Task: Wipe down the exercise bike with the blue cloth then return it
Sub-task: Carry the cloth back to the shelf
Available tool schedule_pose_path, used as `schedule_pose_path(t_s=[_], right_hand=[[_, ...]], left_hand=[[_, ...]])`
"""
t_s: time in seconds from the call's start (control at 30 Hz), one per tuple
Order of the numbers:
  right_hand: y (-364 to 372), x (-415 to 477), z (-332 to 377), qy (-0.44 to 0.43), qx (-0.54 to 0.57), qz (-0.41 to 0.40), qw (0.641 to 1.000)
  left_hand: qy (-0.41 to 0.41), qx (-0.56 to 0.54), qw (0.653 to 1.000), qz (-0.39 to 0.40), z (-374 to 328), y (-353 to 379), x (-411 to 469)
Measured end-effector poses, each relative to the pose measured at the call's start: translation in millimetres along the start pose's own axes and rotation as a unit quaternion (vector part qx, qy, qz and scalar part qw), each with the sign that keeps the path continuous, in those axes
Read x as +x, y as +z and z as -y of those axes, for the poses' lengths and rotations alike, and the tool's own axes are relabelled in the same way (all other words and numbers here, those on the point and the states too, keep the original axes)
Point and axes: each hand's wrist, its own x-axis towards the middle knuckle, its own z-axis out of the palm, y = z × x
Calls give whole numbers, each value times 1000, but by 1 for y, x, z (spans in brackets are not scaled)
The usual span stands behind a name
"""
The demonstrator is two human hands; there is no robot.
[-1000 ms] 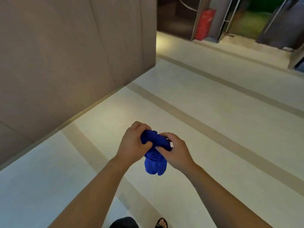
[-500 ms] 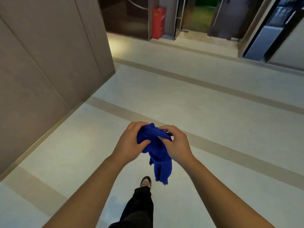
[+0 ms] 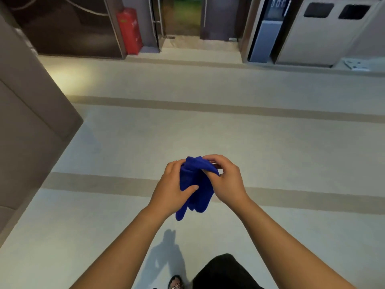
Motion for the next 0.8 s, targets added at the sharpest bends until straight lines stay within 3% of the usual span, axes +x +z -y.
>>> schedule_pose_path(t_s=[0.27,0.5,0.8], right_hand=[[-116,162,-72,18,-17,-78,997],[-235,302,-117,53,-13,-100,993],[-361,458,-167,78,-55,-159,983]], left_hand=[[40,13,999,29,-52,70,218],[68,5,994,84,-136,142,393],[110,2,990,92,-220,222,596]])
